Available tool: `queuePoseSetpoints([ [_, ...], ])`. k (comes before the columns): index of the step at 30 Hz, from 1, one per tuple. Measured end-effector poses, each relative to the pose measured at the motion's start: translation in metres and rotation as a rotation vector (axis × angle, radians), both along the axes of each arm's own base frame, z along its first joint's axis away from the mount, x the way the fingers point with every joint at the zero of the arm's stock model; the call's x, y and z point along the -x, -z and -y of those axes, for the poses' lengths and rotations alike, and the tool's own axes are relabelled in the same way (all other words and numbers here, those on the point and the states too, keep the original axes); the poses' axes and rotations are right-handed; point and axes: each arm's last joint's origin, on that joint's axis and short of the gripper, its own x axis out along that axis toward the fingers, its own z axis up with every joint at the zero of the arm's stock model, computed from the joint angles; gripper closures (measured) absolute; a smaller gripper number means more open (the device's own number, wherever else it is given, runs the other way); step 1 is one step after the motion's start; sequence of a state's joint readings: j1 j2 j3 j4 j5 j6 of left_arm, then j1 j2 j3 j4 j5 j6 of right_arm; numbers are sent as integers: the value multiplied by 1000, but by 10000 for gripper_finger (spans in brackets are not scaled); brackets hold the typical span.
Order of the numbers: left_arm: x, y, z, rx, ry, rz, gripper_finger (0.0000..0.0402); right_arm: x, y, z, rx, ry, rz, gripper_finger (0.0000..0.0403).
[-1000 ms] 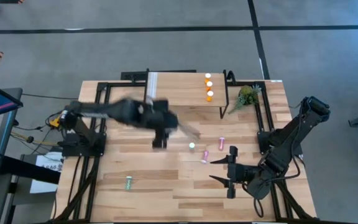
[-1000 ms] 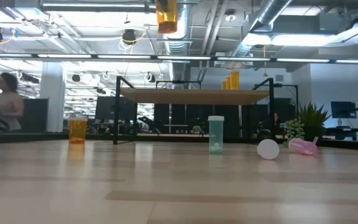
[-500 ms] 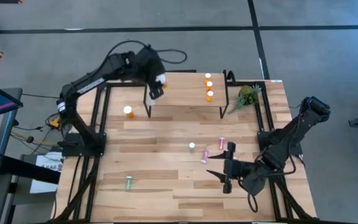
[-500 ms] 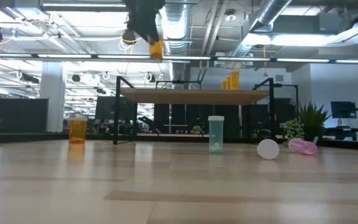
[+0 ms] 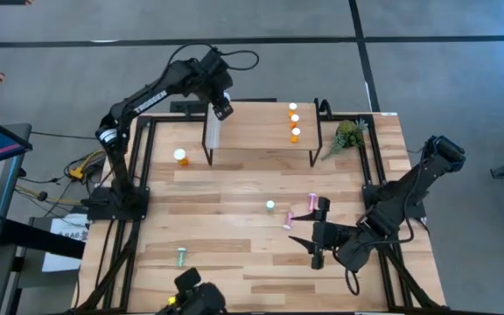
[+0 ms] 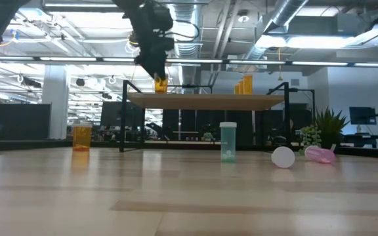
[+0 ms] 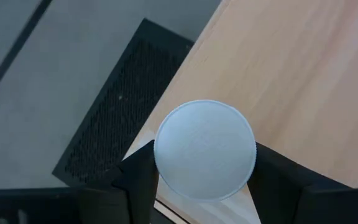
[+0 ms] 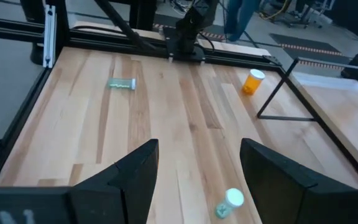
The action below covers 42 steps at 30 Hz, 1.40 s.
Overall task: Pick and place medicine bottles onto shelf by color
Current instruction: Put the bottom big orange pill bottle on the shelf
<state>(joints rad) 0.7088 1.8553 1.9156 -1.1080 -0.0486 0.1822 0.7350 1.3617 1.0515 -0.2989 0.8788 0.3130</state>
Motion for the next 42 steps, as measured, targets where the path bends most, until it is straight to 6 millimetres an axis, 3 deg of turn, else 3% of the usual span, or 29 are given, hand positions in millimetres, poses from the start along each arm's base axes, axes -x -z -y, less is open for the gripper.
queuePoseSetpoints([
  [6, -6, 18, -9, 29, -11, -50, 207, 4, 0, -4, 8, -22, -3, 154],
  [26, 2, 21, -12, 85, -78, -54, 205, 7, 0, -8, -4, -35, 1, 154],
  [42, 6, 23, -9, 108, -73, -113, 135, 7, 0, -8, -12, -32, 3, 154],
])
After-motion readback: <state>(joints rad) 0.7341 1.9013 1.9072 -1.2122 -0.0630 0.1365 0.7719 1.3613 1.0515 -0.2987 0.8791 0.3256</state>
